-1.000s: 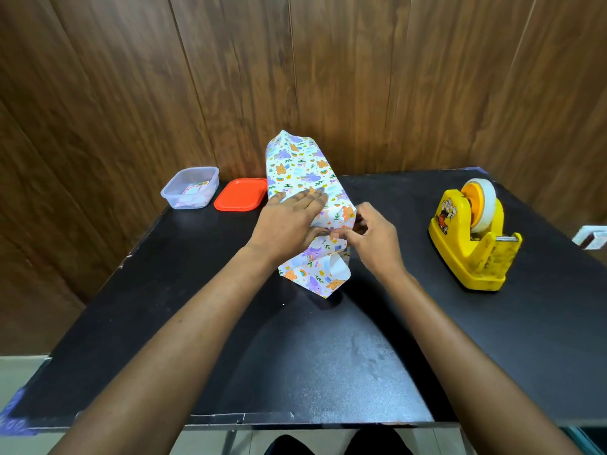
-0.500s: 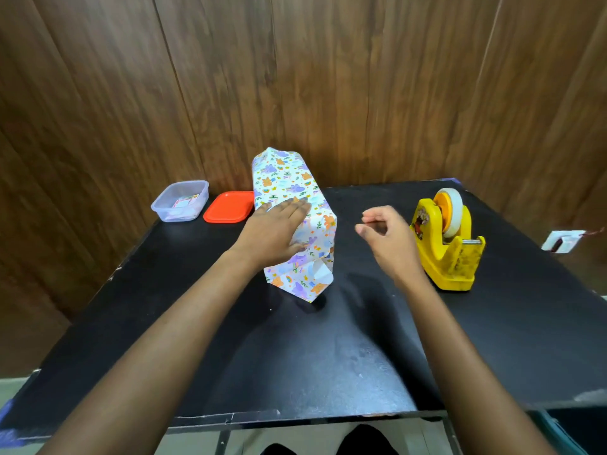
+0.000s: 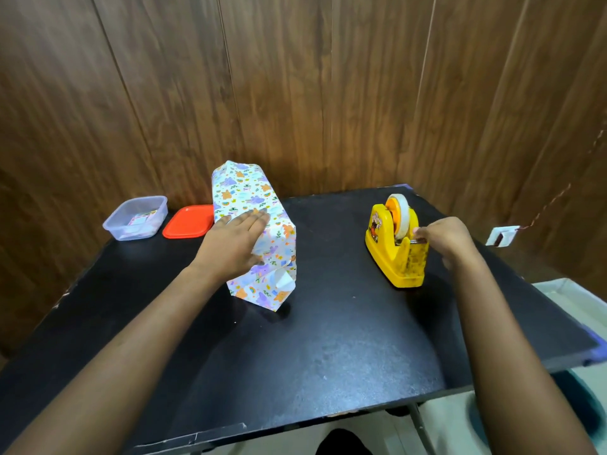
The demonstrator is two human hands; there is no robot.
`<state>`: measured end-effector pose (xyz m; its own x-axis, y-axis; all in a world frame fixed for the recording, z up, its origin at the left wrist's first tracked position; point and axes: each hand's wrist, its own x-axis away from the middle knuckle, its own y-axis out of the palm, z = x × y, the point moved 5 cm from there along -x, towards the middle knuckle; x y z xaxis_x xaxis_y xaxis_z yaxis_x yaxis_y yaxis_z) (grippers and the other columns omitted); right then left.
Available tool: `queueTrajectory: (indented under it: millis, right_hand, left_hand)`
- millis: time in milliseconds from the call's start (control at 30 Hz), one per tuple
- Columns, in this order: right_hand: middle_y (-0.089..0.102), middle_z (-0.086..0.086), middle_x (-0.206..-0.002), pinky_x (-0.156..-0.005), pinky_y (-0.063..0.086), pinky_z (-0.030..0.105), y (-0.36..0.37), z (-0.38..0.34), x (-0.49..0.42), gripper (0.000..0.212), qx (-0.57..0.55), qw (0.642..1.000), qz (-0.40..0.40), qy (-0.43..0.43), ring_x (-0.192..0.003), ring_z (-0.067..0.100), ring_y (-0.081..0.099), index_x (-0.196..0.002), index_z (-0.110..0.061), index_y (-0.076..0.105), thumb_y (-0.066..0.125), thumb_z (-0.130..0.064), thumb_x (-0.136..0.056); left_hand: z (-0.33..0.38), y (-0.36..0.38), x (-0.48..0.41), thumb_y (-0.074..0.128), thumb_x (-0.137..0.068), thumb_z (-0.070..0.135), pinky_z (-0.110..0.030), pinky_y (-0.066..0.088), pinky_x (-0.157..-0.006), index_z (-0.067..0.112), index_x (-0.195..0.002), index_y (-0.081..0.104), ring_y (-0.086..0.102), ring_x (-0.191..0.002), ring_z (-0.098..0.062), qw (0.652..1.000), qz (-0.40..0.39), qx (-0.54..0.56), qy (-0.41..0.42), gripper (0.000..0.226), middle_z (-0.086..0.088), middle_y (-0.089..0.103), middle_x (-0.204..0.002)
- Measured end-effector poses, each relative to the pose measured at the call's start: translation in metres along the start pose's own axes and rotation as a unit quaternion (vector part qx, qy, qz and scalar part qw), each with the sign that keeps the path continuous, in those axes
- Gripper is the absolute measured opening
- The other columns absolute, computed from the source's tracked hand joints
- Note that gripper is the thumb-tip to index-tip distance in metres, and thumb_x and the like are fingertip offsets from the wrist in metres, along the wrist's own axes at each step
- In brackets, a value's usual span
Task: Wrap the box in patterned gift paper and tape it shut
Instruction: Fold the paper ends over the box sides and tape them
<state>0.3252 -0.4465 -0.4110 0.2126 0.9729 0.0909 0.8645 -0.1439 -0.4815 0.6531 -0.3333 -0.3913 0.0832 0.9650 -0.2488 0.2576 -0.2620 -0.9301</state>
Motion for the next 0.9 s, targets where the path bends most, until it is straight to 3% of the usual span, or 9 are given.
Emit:
queueTrajectory:
  millis: [67, 133, 400, 467, 533, 633, 700, 833, 900]
  right_hand:
    - [0.056, 0.010, -0.109, -0.095, 0.038, 0.037, -0.001, -0.005, 0.002, 0.034, -0.024, 1.000, -0.009, 0.004, -0.105, 0.023, 0.050, -0.105, 0.005, 0.061, 0.074, -0.014, -0.079]
    - [0.058, 0.015, -0.119, -0.104, 0.036, 0.049, -0.001, -0.007, 0.004, 0.038, -0.022, 1.000, -0.007, 0.008, -0.116, 0.031, 0.051, -0.104, 0.003, 0.062, 0.078, -0.017, -0.075]
    - [0.054, 0.017, -0.129, -0.093, 0.039, 0.041, -0.006, 0.011, 0.010, 0.043, -0.108, 0.994, 0.008, 0.032, -0.121, 0.034, 0.049, -0.114, 0.004, 0.058, 0.074, -0.017, -0.080]
    - [0.059, 0.016, -0.120, -0.081, 0.037, 0.032, 0.004, 0.025, 0.015, 0.037, -0.139, 0.989, -0.014, 0.057, -0.113, 0.029, 0.055, -0.112, 0.004, 0.059, 0.070, -0.015, -0.083]
    - [0.063, 0.013, -0.100, -0.068, 0.039, 0.028, 0.011, 0.035, 0.020, 0.020, -0.168, 0.984, -0.015, 0.063, -0.095, 0.026, 0.059, -0.091, -0.002, 0.062, 0.069, -0.021, -0.085]
    - [0.061, 0.007, -0.078, -0.071, 0.045, 0.032, 0.012, 0.043, 0.026, 0.025, -0.218, 0.975, 0.015, 0.041, -0.079, 0.020, 0.057, -0.069, -0.011, 0.056, 0.066, -0.024, -0.087]
    - [0.059, 0.006, -0.073, -0.067, 0.048, 0.028, 0.013, 0.048, 0.029, 0.024, -0.256, 0.966, 0.024, 0.026, -0.072, 0.017, 0.058, -0.068, -0.011, 0.056, 0.066, -0.021, -0.087]
    - [0.056, 0.007, -0.065, -0.042, 0.047, 0.014, 0.021, 0.049, 0.036, 0.024, -0.351, 0.936, 0.013, 0.028, -0.045, 0.007, 0.058, -0.068, -0.009, 0.055, 0.062, -0.015, -0.090]
    - [0.057, 0.007, -0.065, -0.041, 0.047, 0.013, 0.024, 0.050, 0.038, 0.023, -0.378, 0.925, 0.012, 0.024, -0.040, 0.003, 0.058, -0.069, -0.009, 0.056, 0.061, -0.014, -0.090]
  left_hand:
    - [0.000, -0.001, 0.000, 0.062, -0.084, 0.045, -0.038, 0.019, -0.115, 0.018, -0.150, 0.012, 0.017, -0.144, -0.017, 1.000, 0.001, 0.006, 0.001, 0.087, 0.001, 0.016, -0.157]
    - [0.001, -0.002, 0.000, 0.063, -0.084, 0.044, -0.039, 0.019, -0.114, 0.017, -0.150, 0.014, 0.018, -0.144, -0.018, 1.000, 0.003, 0.014, 0.002, 0.087, 0.000, 0.018, -0.157]
    - [0.001, -0.003, 0.000, 0.061, -0.085, 0.046, -0.038, 0.018, -0.116, 0.019, -0.150, 0.011, 0.015, -0.144, -0.016, 1.000, -0.005, 0.019, -0.001, 0.086, 0.002, 0.015, -0.157]
    - [0.001, -0.003, 0.000, 0.060, -0.085, 0.046, -0.038, 0.018, -0.116, 0.019, -0.150, 0.011, 0.015, -0.144, -0.016, 1.000, -0.005, 0.017, -0.001, 0.086, 0.002, 0.015, -0.157]
    - [0.000, -0.003, 0.000, 0.059, -0.086, 0.047, -0.037, 0.017, -0.116, 0.020, -0.150, 0.009, 0.014, -0.145, -0.015, 1.000, -0.005, 0.011, -0.004, 0.086, 0.003, 0.014, -0.157]
    - [0.000, -0.003, 0.001, 0.058, -0.086, 0.048, -0.036, 0.017, -0.116, 0.020, -0.151, 0.008, 0.013, -0.145, -0.014, 1.000, -0.006, 0.007, -0.007, 0.086, 0.004, 0.013, -0.158]
    - [0.001, -0.003, 0.000, 0.058, -0.086, 0.048, -0.036, 0.017, -0.116, 0.021, -0.150, 0.008, 0.013, -0.145, -0.014, 1.000, -0.005, 0.007, -0.006, 0.086, 0.004, 0.013, -0.158]
    - [0.000, -0.003, 0.000, 0.058, -0.086, 0.048, -0.036, 0.018, -0.116, 0.020, -0.150, 0.009, 0.013, -0.145, -0.014, 1.000, -0.003, 0.011, -0.006, 0.086, 0.004, 0.013, -0.157]
    - [0.000, -0.002, 0.000, 0.058, -0.086, 0.048, -0.036, 0.018, -0.116, 0.021, -0.150, 0.009, 0.014, -0.145, -0.014, 1.000, -0.004, 0.010, -0.006, 0.086, 0.003, 0.013, -0.158]
